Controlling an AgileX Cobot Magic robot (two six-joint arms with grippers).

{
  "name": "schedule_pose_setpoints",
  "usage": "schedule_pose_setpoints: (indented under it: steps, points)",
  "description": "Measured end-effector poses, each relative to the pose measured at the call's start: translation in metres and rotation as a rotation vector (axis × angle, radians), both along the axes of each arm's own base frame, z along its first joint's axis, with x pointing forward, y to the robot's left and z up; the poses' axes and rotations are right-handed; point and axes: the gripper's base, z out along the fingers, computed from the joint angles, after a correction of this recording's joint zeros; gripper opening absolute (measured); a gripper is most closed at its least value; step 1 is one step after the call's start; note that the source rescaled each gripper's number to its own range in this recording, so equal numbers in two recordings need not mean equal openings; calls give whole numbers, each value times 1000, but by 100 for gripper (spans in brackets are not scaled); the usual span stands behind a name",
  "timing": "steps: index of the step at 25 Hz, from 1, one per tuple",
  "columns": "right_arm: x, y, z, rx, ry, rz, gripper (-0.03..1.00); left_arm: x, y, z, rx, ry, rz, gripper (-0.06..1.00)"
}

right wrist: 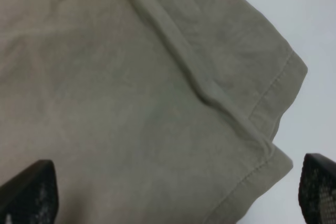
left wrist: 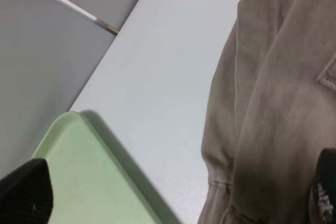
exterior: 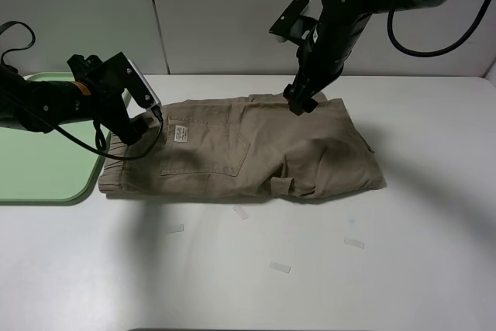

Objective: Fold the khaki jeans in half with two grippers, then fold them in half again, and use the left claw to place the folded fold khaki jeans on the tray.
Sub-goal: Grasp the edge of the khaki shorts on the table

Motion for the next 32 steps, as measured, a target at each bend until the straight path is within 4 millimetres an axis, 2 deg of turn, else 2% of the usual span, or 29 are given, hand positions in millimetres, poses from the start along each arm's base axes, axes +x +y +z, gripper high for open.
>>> schedule_pose_setpoints:
  steps: [6,10,12,22,28,32]
  points:
    - [-7,0,5,73,64,-109,99,-2,3,-3,-25,46,56,100]
    - [-14,-3,21,116,83,-207,99,-8,8,-9,-92,177,181,100]
    - [-18,-5,28,127,101,-259,99,-13,9,-5,-133,233,230,100]
    - [-28,-10,27,123,205,-411,99,-48,5,60,-278,375,237,100]
    - [-34,-7,26,150,279,-445,99,-84,4,96,-365,521,245,100]
    - [-37,-7,25,146,310,-456,99,-113,12,120,-381,581,315,100]
